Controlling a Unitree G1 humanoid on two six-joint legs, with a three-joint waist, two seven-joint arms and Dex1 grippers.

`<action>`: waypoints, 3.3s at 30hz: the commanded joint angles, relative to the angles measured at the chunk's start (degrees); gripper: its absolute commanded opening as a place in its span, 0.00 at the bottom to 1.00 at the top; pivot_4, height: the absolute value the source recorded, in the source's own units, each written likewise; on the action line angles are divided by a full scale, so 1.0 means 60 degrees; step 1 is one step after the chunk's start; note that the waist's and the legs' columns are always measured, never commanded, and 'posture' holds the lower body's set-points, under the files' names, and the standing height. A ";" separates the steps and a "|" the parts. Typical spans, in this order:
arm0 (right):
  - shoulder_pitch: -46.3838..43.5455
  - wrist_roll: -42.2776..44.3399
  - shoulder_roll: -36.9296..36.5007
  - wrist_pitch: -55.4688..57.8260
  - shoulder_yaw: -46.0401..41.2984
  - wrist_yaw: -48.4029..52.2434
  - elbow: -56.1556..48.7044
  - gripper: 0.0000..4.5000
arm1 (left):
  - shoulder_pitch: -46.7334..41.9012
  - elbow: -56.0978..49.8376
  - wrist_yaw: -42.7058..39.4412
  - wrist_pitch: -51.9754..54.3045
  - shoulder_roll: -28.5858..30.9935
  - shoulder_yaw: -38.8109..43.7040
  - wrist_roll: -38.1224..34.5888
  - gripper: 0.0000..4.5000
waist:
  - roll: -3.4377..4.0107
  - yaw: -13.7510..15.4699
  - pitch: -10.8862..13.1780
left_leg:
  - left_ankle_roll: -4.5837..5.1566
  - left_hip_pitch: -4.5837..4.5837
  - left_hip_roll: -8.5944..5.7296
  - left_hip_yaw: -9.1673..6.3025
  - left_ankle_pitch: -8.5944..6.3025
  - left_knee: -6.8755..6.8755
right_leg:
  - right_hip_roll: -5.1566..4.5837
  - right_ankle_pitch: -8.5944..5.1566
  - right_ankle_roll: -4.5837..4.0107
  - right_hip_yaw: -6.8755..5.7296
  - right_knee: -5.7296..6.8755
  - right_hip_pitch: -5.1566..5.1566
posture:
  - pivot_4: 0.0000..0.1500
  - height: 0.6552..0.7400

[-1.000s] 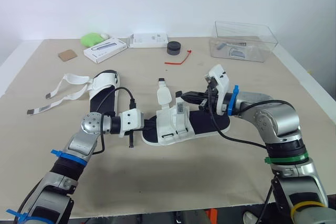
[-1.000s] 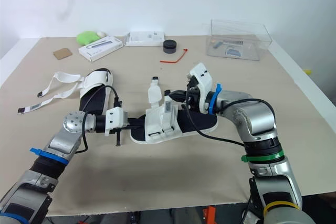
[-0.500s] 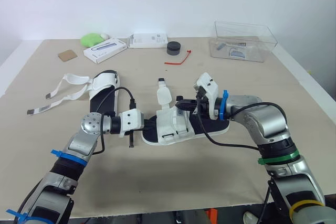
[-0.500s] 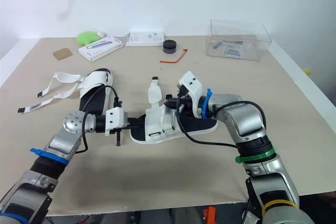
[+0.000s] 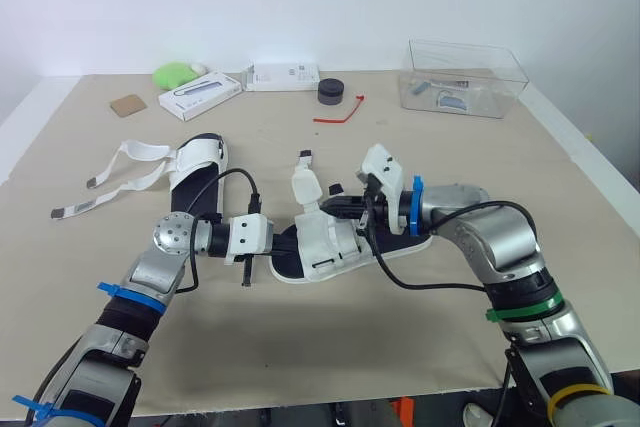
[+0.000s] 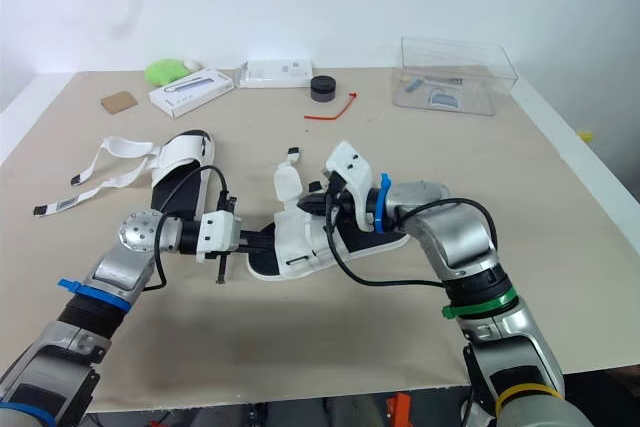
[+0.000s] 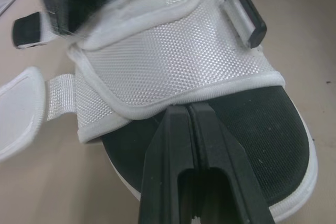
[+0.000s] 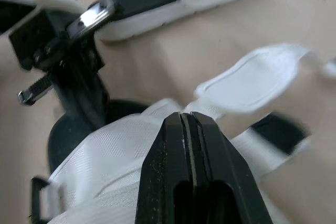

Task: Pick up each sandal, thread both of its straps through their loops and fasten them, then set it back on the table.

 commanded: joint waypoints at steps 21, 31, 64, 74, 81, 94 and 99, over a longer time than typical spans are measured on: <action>0.2675 0.1074 -0.1276 0.1738 -0.1212 0.0164 -0.2565 0.99 | -0.1077 0.1468 -0.0064 -0.0643 -0.0295 0.0334 -0.0233 0.00 | 0.0005 0.0066 0.0003 | 0.0017 -0.0003 0.0006 -0.0012 -0.0008 0.0000 | 0.0017 -0.0005 -0.0003 -0.0006 0.0004 -0.0002 | 1.00 1.00; 0.3147 0.1843 -0.2199 0.2085 -0.1771 0.0871 -0.2808 0.99 | -0.1016 0.1518 -0.0111 -0.0991 -0.0210 0.0258 -0.0089 0.00 | 0.0004 0.0101 0.0003 | 0.0017 -0.0017 -0.0011 -0.0009 -0.0016 0.0000 | -0.0009 -0.0019 0.0013 -0.0004 -0.0010 -0.0003 | 1.00 1.00; -0.5306 0.1594 0.2226 0.3086 -0.4378 -0.1518 1.1399 0.99 | 0.0086 -0.0416 -0.0018 0.0030 0.0017 0.0050 -0.0197 0.00 | 0.0017 -0.0088 0.0009 | 0.0032 -0.0031 -0.0001 -0.0004 -0.0019 0.0002 | -0.0005 0.0036 -0.0056 -0.0005 -0.0009 -0.0014 | 1.00 1.00; -0.5969 0.1035 0.2112 0.2045 -0.4681 -0.1404 1.2350 0.52 | 0.0272 -0.0570 0.0163 0.0048 0.0092 0.0037 -0.0139 0.00 | 0.0019 -0.0100 0.0010 | 0.0026 -0.0033 0.0000 -0.0005 -0.0023 -0.0011 | -0.0005 0.0037 -0.0055 -0.0007 -0.0012 -0.0018 | 1.00 1.00; -0.5862 -0.0052 0.2055 0.1226 -0.3556 0.0120 1.1731 0.01 | 0.0246 -0.0523 0.0229 0.0014 0.0024 -0.0016 -0.0117 0.00 | 0.0021 -0.0100 0.0012 | 0.0026 -0.0032 -0.0001 -0.0004 -0.0023 -0.0011 | -0.0005 0.0036 -0.0055 -0.0005 -0.0012 -0.0018 | 1.00 1.00; -0.2280 -0.8110 -0.0238 -1.7505 0.1359 -0.0972 0.5939 0.01 | 0.0304 -0.0464 0.0230 -0.0045 0.0027 -0.0069 -0.0123 0.00 | 0.0047 -0.0086 0.0027 | -0.0006 -0.0037 -0.0018 -0.0002 -0.0030 -0.0010 | -0.0024 0.0028 -0.0034 -0.0003 -0.0011 -0.0025 | 1.00 1.00; -0.2784 -1.0654 -0.0620 -2.0070 0.1562 -0.3293 0.6666 0.01 | 0.0254 -0.0425 0.0186 -0.0043 0.0024 -0.0092 -0.0122 0.00 | 0.0040 -0.0110 0.0024 | -0.0012 0.0012 -0.0017 0.0037 -0.0032 -0.0010 | -0.0016 0.0012 -0.0041 0.0035 -0.0008 -0.0001 | 1.00 1.00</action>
